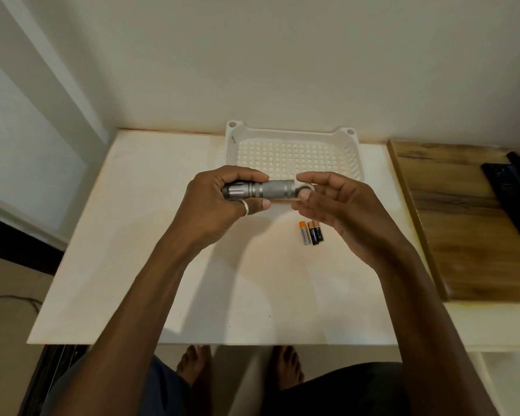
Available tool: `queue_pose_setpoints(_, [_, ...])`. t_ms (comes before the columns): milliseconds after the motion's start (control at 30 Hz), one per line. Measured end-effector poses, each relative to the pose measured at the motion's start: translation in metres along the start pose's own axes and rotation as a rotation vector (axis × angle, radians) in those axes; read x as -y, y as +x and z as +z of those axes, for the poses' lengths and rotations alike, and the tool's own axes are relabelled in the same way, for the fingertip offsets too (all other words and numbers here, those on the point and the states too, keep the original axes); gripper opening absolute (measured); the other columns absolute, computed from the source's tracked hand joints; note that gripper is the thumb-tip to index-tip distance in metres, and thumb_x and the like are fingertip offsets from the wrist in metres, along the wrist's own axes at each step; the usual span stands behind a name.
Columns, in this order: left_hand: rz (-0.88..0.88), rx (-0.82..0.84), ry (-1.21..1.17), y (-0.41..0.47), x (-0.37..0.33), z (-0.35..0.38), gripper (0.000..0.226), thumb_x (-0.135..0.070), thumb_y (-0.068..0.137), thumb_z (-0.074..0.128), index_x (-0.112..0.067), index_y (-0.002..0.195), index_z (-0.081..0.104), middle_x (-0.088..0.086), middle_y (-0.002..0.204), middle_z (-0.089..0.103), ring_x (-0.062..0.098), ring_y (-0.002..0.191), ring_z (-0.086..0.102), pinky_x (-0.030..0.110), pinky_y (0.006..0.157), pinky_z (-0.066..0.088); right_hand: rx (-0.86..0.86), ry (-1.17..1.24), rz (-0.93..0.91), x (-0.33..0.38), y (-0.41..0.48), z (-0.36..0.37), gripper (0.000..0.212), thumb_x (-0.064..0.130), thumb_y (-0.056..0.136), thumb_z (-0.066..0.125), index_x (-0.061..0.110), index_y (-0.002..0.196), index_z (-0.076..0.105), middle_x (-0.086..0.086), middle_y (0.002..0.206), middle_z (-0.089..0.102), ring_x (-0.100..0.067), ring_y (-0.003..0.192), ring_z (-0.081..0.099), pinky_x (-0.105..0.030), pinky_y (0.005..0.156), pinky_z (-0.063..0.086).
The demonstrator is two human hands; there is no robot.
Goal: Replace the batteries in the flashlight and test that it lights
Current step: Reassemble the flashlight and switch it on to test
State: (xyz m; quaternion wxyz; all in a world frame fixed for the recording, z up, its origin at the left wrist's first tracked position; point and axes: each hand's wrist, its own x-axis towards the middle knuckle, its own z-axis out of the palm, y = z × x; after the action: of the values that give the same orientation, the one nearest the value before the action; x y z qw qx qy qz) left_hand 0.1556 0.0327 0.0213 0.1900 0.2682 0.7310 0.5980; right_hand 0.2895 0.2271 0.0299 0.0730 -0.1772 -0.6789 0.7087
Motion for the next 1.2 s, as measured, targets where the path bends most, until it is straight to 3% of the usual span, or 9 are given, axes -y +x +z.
queue_pose_setpoints(100, [0.002,0.007,0.001,-0.0004,-0.0008,0.0011,0.036,-0.013,0.069,0.093,-0.037,0.091,0.079,-0.018,0.099,0.077,0.006,0.091,0.072,0.016,0.081,0.056,0.001,-0.039,-0.038,-0.0015,0.0005,0.0018,0.028,0.013,0.088,0.079,0.021,0.115,0.074,-0.006,0.104,0.081,-0.023,0.101,0.078,-0.026,0.089,0.059])
queue_pose_setpoints(267, [-0.002,0.008,-0.007,-0.0003,-0.0010,0.0001,0.036,-0.012,0.069,0.093,-0.037,0.090,0.079,-0.016,0.100,0.077,0.006,0.091,0.072,0.017,0.082,0.056,-0.095,-0.021,-0.056,-0.0030,0.0036,0.0028,0.029,0.016,0.080,0.087,0.024,0.107,0.079,-0.004,0.096,0.081,-0.017,0.084,0.079,-0.023,0.076,0.059])
queue_pose_setpoints(433, [-0.011,-0.004,0.000,0.0002,-0.0007,-0.0002,0.035,-0.013,0.068,0.093,-0.035,0.092,0.079,-0.019,0.099,0.077,0.003,0.090,0.071,0.014,0.080,0.053,-0.088,0.047,-0.028,-0.0062,0.0048,-0.0018,0.029,0.024,0.085,0.081,0.025,0.114,0.077,-0.004,0.113,0.079,-0.021,0.109,0.075,-0.036,0.099,0.058])
queue_pose_setpoints(533, [-0.022,-0.016,-0.007,0.0003,-0.0004,-0.0006,0.035,-0.013,0.068,0.093,-0.034,0.092,0.079,-0.017,0.099,0.077,0.003,0.089,0.071,0.013,0.079,0.052,-0.040,0.168,-0.029,-0.0043,0.0030,-0.0028,0.024,0.010,0.099,0.064,0.014,0.120,0.074,-0.007,0.118,0.078,-0.027,0.113,0.074,-0.032,0.099,0.057])
queue_pose_setpoints(733, [-0.031,-0.024,0.003,0.0002,-0.0010,0.0011,0.035,-0.013,0.068,0.093,-0.035,0.091,0.079,-0.018,0.097,0.077,0.003,0.088,0.071,0.013,0.079,0.052,-0.102,0.016,-0.072,-0.0020,0.0021,0.0017,0.025,0.004,0.096,0.069,0.016,0.118,0.075,-0.006,0.113,0.079,-0.024,0.106,0.076,-0.030,0.085,0.061])
queue_pose_setpoints(933, [-0.031,-0.022,0.007,0.0002,-0.0016,0.0004,0.035,-0.012,0.068,0.093,-0.035,0.092,0.079,-0.019,0.098,0.077,0.002,0.087,0.071,0.012,0.078,0.052,-0.103,-0.070,-0.086,-0.0016,0.0019,0.0001,0.030,0.004,0.093,0.073,0.016,0.120,0.075,-0.002,0.113,0.080,-0.019,0.109,0.075,-0.039,0.102,0.056])
queue_pose_setpoints(1200, [-0.031,-0.021,0.001,0.0008,-0.0001,0.0000,0.035,-0.014,0.068,0.094,-0.037,0.089,0.079,-0.018,0.099,0.078,0.005,0.091,0.072,0.014,0.081,0.053,-0.069,-0.096,-0.085,-0.0027,0.0017,-0.0003,0.032,0.005,0.089,0.076,0.022,0.116,0.076,0.002,0.113,0.080,-0.017,0.108,0.075,-0.040,0.101,0.057])
